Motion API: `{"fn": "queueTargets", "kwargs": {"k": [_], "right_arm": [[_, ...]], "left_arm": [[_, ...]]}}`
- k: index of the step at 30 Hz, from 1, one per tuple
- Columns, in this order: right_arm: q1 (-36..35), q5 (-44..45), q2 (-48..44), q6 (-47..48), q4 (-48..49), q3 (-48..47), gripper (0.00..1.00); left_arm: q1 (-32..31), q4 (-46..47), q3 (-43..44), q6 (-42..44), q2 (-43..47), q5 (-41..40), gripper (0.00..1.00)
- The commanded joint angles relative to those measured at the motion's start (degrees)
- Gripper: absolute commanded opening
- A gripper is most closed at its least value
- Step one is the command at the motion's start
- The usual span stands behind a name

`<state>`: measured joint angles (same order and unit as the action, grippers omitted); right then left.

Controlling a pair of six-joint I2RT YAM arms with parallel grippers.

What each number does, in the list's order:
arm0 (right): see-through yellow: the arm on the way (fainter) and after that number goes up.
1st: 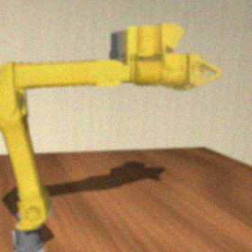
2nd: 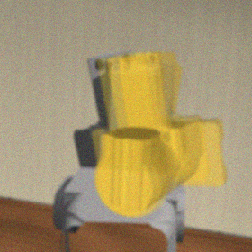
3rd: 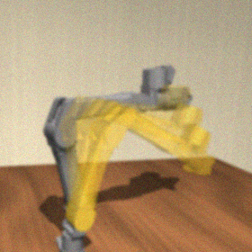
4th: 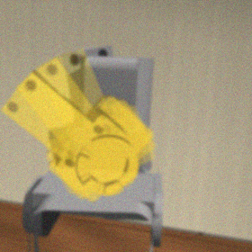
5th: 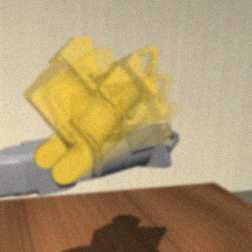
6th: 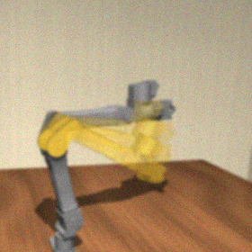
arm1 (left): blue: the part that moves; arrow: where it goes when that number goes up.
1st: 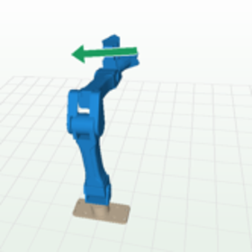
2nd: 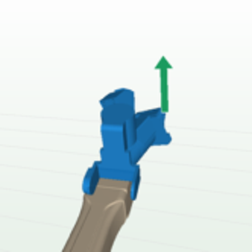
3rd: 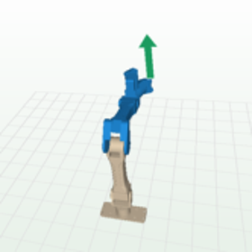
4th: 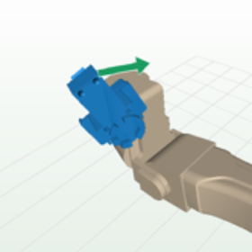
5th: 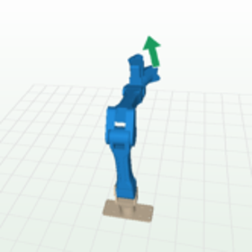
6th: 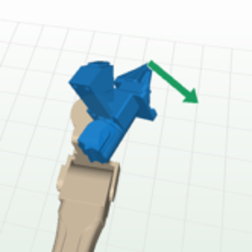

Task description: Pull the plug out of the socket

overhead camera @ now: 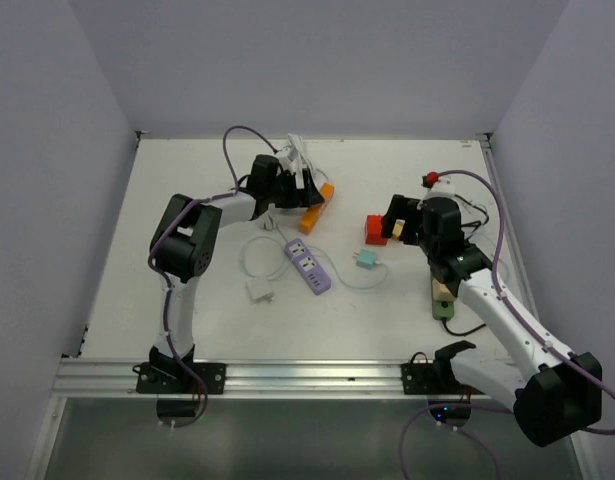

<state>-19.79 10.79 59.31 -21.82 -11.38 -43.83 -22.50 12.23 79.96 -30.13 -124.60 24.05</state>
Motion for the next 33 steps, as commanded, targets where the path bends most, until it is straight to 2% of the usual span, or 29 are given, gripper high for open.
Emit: {"fn": "queueTargets", "kwargs": {"k": [1,4,8,14,17,20,23,25,26,27,30,33], "right_arm": [[0.37,2.66,-1.82,1.43,-1.63,-1.87,0.99],[0.89,2.92,-3.14,1.61,-2.07,-1.43,0.99],[1.25,3.01,-3.50,1.96,-2.60,-1.17,0.99],[1.60,2.84,-3.41,2.22,-2.60,-0.29,0.99],[1.77,3.01,-3.50,2.58,-2.51,-0.11,0.99],[1.95,2.93,-3.59,2.66,-2.51,-0.11,0.99],[2.04,2.57,-3.50,2.66,-2.25,-0.11,0.99],[2.13,2.57,-3.50,2.66,-2.33,0.15,0.99],[2.21,2.57,-3.50,2.66,-2.33,0.24,0.99],[2.30,2.49,-3.59,2.66,-2.25,0.33,0.99],[2.39,2.40,-3.76,2.49,-2.16,0.59,0.99],[2.39,2.13,-3.67,2.49,-2.07,0.59,0.99]], "left_arm": [[-1.75,-8.59,5.90,7.35,3.75,-5.14,1.00],[-4.47,-16.67,9.85,12.98,2.70,-11.72,1.00],[-7.47,-19.52,11.18,16.59,2.34,-15.35,0.97],[-10.02,-25.40,14.34,19.93,-0.38,-22.81,0.88],[-10.11,-26.21,14.52,20.64,-0.74,-23.79,0.80],[-10.11,-24.98,13.82,20.55,0.05,-23.44,0.71],[-10.11,-24.53,13.82,20.02,0.14,-22.30,0.54],[-10.02,-23.92,13.73,18.97,0.05,-21.68,0.29],[-10.02,-23.66,13.73,18.97,-0.03,-21.51,0.29],[-9.93,-23.48,13.73,18.62,-0.03,-21.24,0.22],[-9.76,-22.08,12.59,17.39,0.14,-19.23,0.11],[-8.27,-16.64,8.65,12.76,1.72,-11.77,0.06]]}}
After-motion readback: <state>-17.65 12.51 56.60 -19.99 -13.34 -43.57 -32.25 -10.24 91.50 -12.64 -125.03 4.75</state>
